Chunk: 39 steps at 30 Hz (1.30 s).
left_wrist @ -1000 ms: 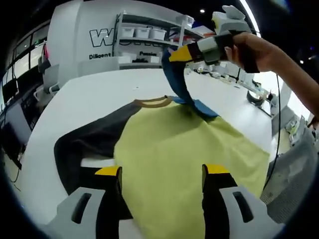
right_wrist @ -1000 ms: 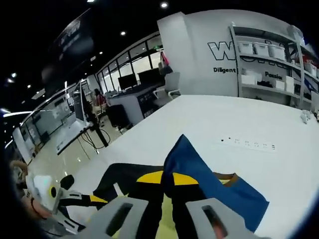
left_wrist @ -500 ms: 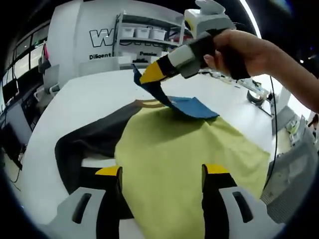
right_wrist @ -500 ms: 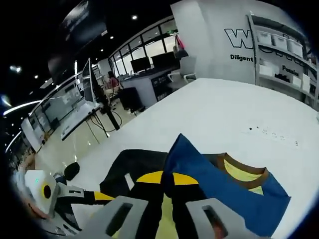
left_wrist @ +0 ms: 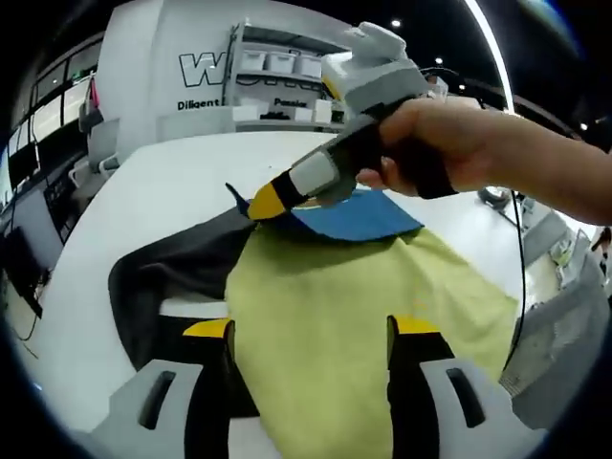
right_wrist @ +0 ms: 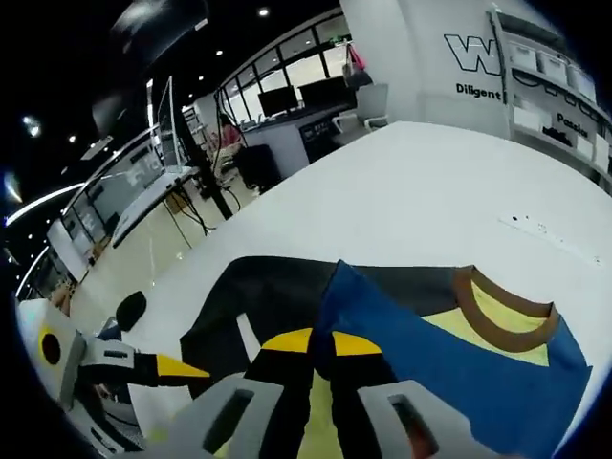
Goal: Fold the garment on the visible template until the final outline fits inside the template.
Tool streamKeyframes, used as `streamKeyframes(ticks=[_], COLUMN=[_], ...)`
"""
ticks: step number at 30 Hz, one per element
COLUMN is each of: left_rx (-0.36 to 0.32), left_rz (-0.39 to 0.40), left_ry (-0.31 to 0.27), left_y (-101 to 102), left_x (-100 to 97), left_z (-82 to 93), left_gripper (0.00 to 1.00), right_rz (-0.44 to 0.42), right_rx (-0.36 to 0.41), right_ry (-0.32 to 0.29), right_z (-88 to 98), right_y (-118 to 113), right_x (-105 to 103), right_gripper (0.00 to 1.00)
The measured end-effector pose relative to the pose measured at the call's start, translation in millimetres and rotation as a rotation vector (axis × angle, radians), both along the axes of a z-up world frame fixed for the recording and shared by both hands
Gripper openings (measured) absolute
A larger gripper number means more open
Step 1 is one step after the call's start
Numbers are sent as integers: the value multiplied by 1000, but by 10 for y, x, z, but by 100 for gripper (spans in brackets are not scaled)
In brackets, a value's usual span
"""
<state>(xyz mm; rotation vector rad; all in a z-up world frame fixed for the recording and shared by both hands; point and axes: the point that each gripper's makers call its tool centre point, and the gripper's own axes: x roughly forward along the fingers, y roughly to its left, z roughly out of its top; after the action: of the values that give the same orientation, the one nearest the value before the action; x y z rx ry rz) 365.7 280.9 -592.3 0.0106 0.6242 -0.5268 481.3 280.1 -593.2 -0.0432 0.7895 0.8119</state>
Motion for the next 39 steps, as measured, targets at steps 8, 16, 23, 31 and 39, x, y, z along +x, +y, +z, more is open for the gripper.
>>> streamKeyframes(ticks=[8,16,23,31,39], left_rx=[12,19,26,35,37], left_rz=[4,7,10,-6,-7], left_ry=[12,24,32,35,40], left_y=[28,41,53,17,20], left_x=[-15,-31,-44,-51,-60], left_z=[-36,-56,-74,-88,-98], left_gripper=[57,57,56,56,56], right_rz=[-45,-42,16,243,458], right_rx=[45,108,37,-88,-240], right_ry=[65,57,-105,-188,-312], right_z=[-108,-38,95,-122,-245], right_y=[101,123,4,22,65], right_x=[-47,-63,3,-263,-386], right_gripper=[0,0,26,27,22])
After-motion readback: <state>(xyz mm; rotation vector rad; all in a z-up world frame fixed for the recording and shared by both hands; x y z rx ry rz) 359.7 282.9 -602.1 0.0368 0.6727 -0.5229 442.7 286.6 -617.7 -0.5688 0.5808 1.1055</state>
